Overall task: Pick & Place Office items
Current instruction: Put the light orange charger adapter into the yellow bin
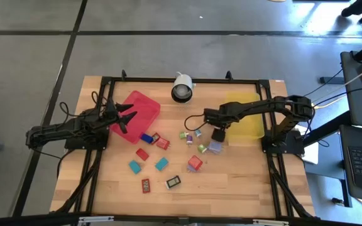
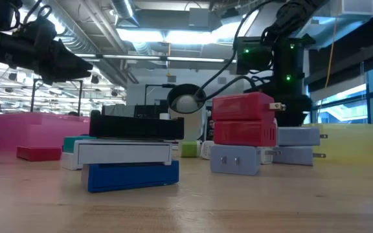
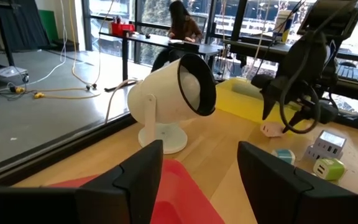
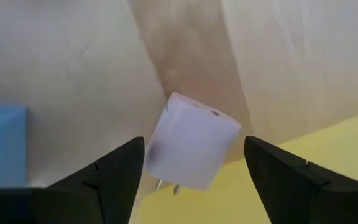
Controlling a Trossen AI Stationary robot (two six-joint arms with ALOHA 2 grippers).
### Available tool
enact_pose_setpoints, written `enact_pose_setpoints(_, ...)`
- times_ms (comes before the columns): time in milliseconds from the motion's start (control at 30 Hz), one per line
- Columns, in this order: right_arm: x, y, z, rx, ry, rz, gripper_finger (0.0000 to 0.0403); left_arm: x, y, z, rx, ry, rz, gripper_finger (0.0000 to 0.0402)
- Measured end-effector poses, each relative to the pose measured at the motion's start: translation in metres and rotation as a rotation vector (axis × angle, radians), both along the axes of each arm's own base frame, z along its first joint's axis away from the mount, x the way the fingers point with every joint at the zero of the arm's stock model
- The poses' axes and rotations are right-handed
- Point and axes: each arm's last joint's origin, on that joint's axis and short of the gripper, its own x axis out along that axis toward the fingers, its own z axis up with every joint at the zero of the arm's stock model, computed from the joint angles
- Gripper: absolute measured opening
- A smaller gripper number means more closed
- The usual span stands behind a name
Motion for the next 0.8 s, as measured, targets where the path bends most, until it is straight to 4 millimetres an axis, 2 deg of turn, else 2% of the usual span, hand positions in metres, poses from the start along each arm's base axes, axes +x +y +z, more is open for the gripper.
enact_pose_setpoints(133,0.002,0.000,-0.005,0.002,0.006,-0.038,0.0279,0.000,0.000,0.000,-0.013,-0.006,0.001,0.0203)
enact_pose_setpoints(367,0.010,0.001,-0.021,0.083,0.014,0.069,0.0279,0.000,0.000,0.000,-0.021,-0.008,0.001,0.0205)
enact_pose_setpoints(500,0.012,0.001,-0.020,0.082,0.007,0.111,0.0279,0.000,0.000,-0.001,-0.021,-0.006,0.001,0.0203)
enact_pose_setpoints(633,0.021,-0.001,-0.010,0.042,-0.052,0.114,0.0274,0.000,0.000,-0.001,-0.021,-0.005,0.002,0.0205)
enact_pose_setpoints(800,0.026,-0.002,-0.004,0.035,-0.069,0.134,0.0229,0.000,0.000,-0.001,-0.022,-0.004,0.002,0.0203)
